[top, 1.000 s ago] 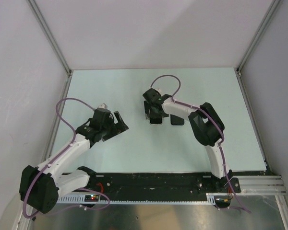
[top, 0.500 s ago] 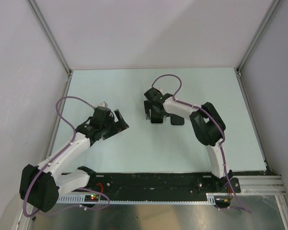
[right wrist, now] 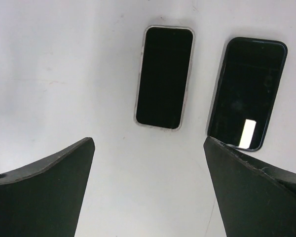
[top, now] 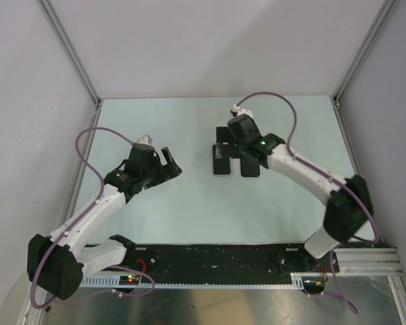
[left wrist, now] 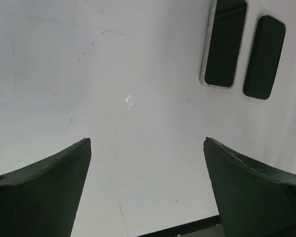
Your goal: Put the phone into the phone case
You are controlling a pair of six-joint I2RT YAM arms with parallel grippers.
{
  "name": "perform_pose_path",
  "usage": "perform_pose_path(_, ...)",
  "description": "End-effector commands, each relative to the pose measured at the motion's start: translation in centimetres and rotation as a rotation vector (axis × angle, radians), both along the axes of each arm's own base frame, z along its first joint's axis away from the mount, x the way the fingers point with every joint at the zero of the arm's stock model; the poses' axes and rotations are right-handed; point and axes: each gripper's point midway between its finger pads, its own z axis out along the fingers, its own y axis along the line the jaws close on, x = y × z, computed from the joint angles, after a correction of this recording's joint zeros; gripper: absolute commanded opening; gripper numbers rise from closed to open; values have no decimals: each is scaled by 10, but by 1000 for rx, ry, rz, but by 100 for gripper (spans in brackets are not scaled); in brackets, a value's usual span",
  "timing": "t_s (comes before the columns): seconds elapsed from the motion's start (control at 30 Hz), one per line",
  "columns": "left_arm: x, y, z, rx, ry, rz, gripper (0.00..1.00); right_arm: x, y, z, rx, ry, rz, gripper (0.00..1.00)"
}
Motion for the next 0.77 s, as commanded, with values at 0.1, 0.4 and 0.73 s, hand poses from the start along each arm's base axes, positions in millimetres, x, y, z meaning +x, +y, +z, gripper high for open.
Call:
perform_pose_path(0.1,12,3,60,41,-216,-42,100,-40,-21,57,209,-159,-17,99)
perform_pose_path(0.4,9,11,83,66,-307,-27,100,-73,-60,79,307,-265,-67,99)
perform_pose_path(0.73,9,13,88,64,-321,-12,100,-74,-60,87,335,-290,-65,99)
